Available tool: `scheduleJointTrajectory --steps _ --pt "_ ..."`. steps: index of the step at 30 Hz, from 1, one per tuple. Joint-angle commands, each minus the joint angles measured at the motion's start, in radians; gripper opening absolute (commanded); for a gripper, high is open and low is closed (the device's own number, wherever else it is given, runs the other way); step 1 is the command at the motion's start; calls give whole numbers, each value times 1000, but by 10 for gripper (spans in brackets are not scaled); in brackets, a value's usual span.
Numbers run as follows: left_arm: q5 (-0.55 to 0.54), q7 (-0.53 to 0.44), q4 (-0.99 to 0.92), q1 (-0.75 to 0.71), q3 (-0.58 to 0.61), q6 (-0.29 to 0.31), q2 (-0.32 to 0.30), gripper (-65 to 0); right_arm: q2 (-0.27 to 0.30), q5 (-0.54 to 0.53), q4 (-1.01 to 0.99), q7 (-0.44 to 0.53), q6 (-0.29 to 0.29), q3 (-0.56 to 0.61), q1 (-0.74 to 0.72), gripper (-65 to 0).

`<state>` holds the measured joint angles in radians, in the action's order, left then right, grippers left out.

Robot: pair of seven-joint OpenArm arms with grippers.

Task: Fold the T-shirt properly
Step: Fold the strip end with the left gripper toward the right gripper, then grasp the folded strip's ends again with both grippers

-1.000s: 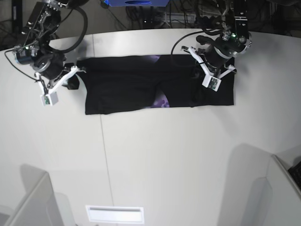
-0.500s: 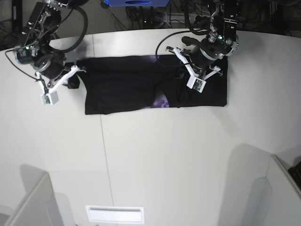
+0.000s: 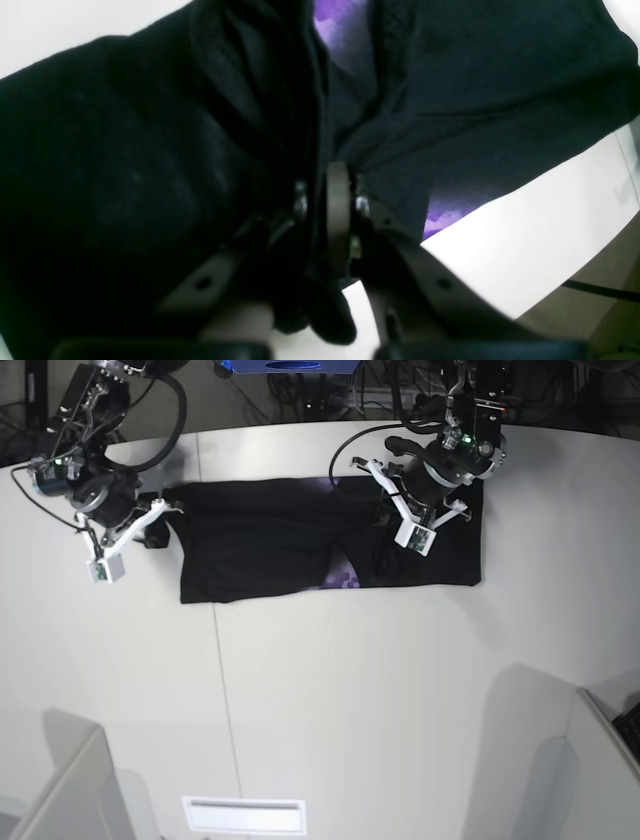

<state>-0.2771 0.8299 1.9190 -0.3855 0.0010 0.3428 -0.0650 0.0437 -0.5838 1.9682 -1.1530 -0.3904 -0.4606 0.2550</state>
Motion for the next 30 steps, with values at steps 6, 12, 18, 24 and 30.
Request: scheduleJointTrajectory --steps 6,12,18,24,30 --pt "-14 -19 15 1 1 6 0 -369 8 -15 13 17 -2 -4 -9 -650" --pt "-15 -19 6 23 47 6 0 -165 8 -15 13 17 -2 -4 -10 -650" --pt "-15 -19 -77 70 196 6 8 -155 5 -17 13 12 -2 -2 -12 -650" --pt "-15 -19 -31 75 207 6 32 -158 9 -20 13 12 -2 -8 -9 -650" --pt "-15 -19 64 16 -43 11 31 -405 11 -21 16 8 -2 -11 -12 -650"
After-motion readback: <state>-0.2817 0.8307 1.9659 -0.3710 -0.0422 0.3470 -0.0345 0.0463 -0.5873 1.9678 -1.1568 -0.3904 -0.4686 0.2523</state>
